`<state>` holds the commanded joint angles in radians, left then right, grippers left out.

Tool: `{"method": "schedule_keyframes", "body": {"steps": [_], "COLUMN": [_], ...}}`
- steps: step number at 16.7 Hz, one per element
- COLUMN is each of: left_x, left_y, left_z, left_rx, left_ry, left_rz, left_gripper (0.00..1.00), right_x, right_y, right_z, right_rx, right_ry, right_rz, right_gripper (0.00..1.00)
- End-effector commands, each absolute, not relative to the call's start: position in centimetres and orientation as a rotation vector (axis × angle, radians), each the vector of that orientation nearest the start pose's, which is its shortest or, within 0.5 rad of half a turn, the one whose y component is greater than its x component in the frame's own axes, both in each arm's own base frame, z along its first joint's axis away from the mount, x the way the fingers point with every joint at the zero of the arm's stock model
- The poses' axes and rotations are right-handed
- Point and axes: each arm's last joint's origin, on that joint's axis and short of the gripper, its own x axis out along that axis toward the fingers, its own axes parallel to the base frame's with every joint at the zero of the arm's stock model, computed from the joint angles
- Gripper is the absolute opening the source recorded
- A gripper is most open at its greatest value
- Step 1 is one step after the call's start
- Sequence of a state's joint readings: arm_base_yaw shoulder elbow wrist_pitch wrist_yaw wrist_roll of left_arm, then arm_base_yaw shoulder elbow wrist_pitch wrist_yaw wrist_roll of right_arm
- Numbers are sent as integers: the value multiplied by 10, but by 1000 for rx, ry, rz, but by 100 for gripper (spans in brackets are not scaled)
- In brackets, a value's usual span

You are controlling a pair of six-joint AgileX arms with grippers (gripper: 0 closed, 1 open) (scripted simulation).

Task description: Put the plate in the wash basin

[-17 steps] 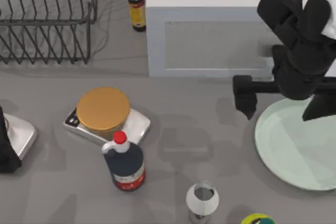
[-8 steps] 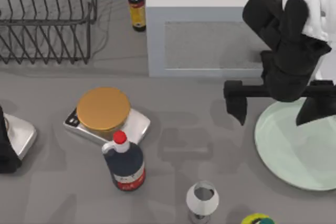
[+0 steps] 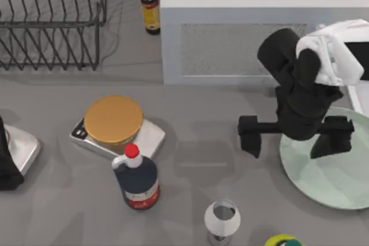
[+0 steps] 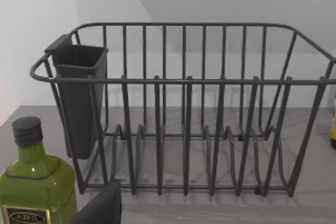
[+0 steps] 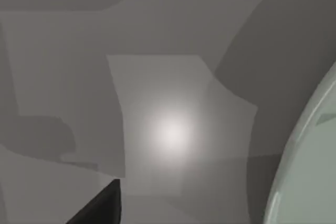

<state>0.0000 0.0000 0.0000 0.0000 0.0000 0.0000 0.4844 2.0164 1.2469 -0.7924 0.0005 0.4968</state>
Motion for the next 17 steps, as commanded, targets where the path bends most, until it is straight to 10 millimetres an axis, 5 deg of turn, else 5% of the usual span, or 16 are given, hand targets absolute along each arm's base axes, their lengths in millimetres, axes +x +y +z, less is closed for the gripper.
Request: {"method": "schedule_keyframes", "body": {"steps": [3, 7, 17], "left_x": [106, 106, 106], "left_y": [-1, -1, -1], "left_z": [160, 160, 160], "left_rx": [0, 0, 0], "left_ry": [0, 0, 0], "left_rz": [0, 0, 0], "left_gripper": [100, 100, 100], "right_x": [314, 314, 314], "right_y": [167, 167, 167], "right_z": [92, 92, 92], "right_rx": [8, 8, 8], "right_ry": [1570, 1571, 1571], "right_rz": [-8, -8, -8], "right_gripper": [100, 100, 25]}}
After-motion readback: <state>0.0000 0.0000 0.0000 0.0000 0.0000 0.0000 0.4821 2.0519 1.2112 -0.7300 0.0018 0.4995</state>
